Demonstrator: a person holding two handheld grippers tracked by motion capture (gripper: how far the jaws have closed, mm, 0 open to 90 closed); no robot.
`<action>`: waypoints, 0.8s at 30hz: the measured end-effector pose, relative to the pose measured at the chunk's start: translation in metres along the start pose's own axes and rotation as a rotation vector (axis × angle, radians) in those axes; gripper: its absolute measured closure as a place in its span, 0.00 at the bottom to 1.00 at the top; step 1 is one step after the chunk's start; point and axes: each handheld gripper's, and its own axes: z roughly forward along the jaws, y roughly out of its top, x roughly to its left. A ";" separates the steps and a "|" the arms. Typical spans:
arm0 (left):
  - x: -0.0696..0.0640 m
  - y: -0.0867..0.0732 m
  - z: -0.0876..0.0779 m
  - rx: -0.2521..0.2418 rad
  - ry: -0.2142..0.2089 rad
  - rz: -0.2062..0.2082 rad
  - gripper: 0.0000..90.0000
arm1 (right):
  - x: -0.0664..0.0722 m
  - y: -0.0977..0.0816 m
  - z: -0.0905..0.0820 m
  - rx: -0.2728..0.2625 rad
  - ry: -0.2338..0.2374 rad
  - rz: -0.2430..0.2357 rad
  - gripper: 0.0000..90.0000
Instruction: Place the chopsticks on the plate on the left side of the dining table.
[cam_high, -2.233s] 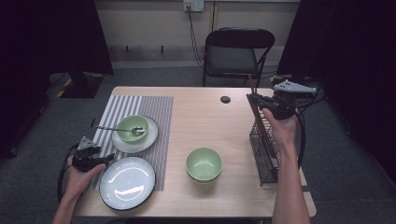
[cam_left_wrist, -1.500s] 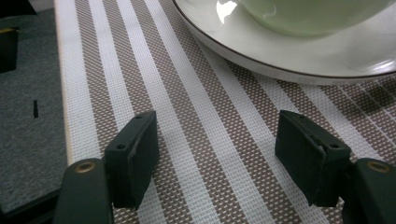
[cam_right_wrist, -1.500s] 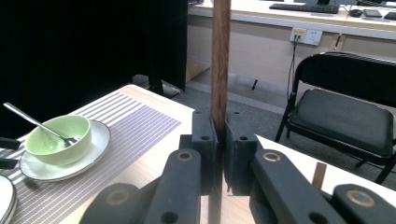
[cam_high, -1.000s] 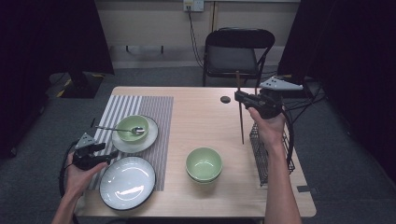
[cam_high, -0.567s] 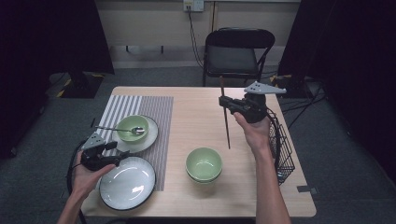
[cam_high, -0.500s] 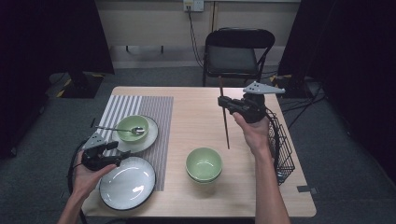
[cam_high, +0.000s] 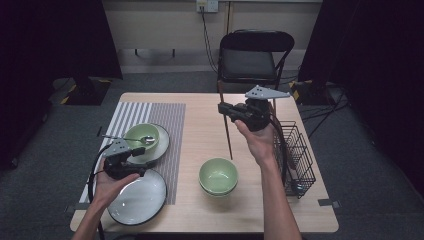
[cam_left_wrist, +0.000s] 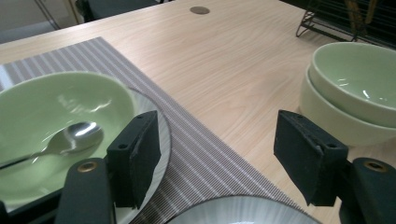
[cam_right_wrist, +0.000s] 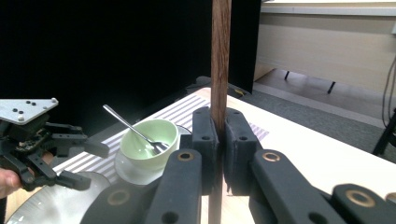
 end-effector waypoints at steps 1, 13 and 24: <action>-0.003 0.004 0.003 -0.005 -0.013 0.006 0.35 | 0.002 0.001 0.001 -0.002 0.004 0.000 0.94; -0.016 0.026 0.013 -0.058 -0.092 0.014 0.35 | 0.017 0.004 0.016 -0.007 0.057 0.005 0.94; -0.031 0.045 0.026 -0.090 -0.165 0.028 0.37 | 0.028 0.009 0.024 -0.015 0.091 0.001 0.94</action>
